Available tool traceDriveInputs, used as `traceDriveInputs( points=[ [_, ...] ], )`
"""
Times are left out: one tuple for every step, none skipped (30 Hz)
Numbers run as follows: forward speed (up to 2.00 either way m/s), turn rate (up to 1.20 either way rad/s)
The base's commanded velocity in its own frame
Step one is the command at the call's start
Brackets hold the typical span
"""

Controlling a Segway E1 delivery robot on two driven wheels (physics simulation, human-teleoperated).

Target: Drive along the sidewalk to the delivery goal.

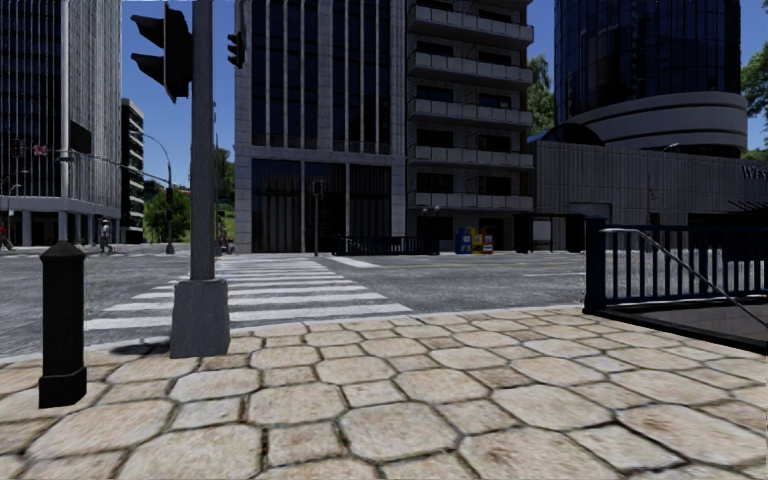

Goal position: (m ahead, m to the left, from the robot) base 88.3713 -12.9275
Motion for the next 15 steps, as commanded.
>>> traceDriveInputs(
  points=[
    [2.00,0.00],
    [2.00,0.00],
    [2.00,0.00],
    [2.00,0.00],
    [2.00,0.00],
    [2.00,0.00],
    [2.00,0.00],
    [2.00,0.00],
    [2.00,0.00],
    [2.00,0.00],
    [2.00,0.03],
    [2.00,0.13],
    [2.00,0.20],
    [2.00,0.24],
    [2.00,0.24]
  ],
)
